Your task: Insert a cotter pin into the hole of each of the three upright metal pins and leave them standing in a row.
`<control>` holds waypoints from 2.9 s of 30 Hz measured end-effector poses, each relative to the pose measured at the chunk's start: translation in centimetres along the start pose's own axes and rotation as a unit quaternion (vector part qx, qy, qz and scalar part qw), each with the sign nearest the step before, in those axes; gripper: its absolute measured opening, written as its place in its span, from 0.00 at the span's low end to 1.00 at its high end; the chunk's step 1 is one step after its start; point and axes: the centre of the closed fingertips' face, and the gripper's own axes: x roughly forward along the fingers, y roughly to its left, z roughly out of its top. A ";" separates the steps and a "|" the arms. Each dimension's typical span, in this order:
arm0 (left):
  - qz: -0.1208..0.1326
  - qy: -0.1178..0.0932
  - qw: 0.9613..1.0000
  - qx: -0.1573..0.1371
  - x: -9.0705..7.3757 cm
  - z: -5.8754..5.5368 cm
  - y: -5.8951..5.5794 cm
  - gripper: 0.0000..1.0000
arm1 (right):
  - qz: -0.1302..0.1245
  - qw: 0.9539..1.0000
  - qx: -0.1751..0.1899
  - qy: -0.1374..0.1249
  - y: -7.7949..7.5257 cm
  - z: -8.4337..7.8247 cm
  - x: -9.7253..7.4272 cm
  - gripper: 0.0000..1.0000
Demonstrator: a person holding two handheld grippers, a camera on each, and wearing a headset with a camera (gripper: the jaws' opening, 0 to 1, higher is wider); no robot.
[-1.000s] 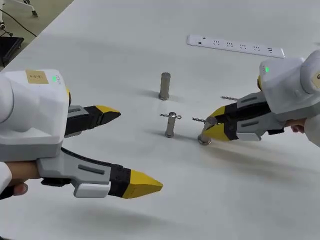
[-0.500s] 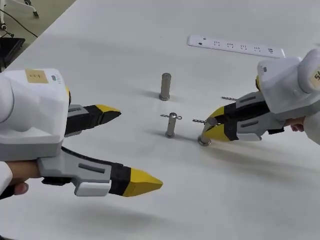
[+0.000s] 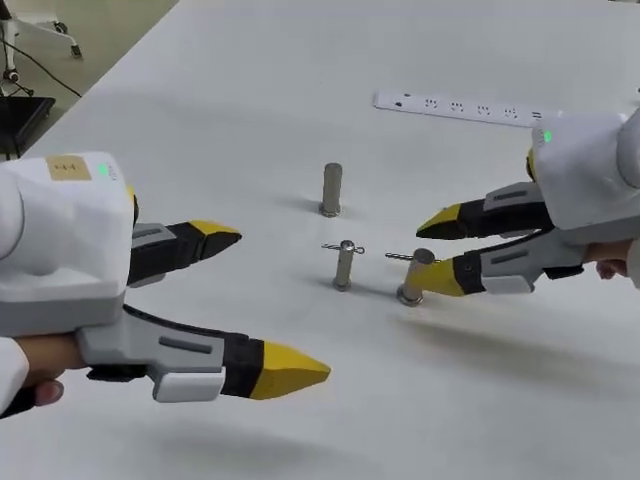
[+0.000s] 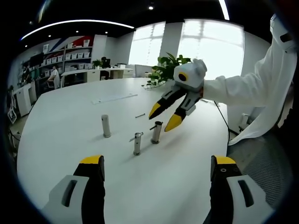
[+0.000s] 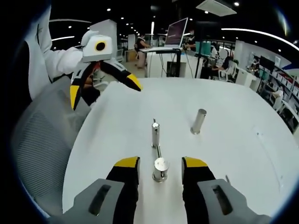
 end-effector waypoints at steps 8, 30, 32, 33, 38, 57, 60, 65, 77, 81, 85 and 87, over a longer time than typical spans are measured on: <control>0.015 -0.031 0.999 -0.031 0.0 0.3 0.2 0.93 | -0.022 0.999 0.034 -0.021 0.4 0.3 -1.2 0.39; 0.022 -0.030 0.998 -0.054 0.2 -0.2 0.2 0.93 | -0.052 0.986 0.146 -0.057 3.6 -1.3 -3.4 0.61; 0.021 -0.028 0.998 -0.057 0.2 -0.4 0.2 0.93 | -0.057 0.985 0.153 -0.062 3.6 -1.5 -3.6 0.63; 0.021 -0.028 0.998 -0.058 0.2 -0.4 0.3 0.93 | -0.059 0.984 0.157 -0.063 3.6 -1.5 -3.7 0.64; 0.024 -0.027 0.997 -0.063 0.1 -0.5 0.6 0.93 | -0.071 0.980 0.170 -0.069 3.9 -2.0 -4.4 0.71; 0.026 -0.025 0.997 -0.067 -0.2 -0.8 0.7 0.94 | -0.088 0.973 0.204 -0.059 5.4 -3.4 -4.1 0.92; 0.027 -0.024 0.997 -0.067 -0.2 -0.8 0.8 0.95 | -0.090 0.974 0.201 -0.053 5.5 -3.5 -4.1 0.93; 0.027 -0.023 0.997 -0.065 0.1 -0.5 1.6 0.95 | -0.092 0.973 0.206 -0.050 5.6 -3.8 -4.2 0.97; 0.044 -0.040 0.997 -0.038 1.6 3.2 5.5 0.95 | -0.097 0.970 0.217 -0.043 6.5 -4.8 -4.2 0.98; 0.046 -0.045 0.997 -0.030 2.3 4.4 6.7 0.95 | -0.100 0.970 0.219 -0.042 6.6 -4.9 -4.4 0.98; 0.046 -0.045 0.998 -0.017 3.1 5.4 7.9 0.94 | -0.102 0.969 0.220 -0.039 6.6 -4.9 -4.5 0.98; 0.049 -0.045 0.998 -0.012 3.6 5.7 8.4 0.93 | -0.102 0.970 0.219 -0.038 6.5 -4.9 -4.5 0.98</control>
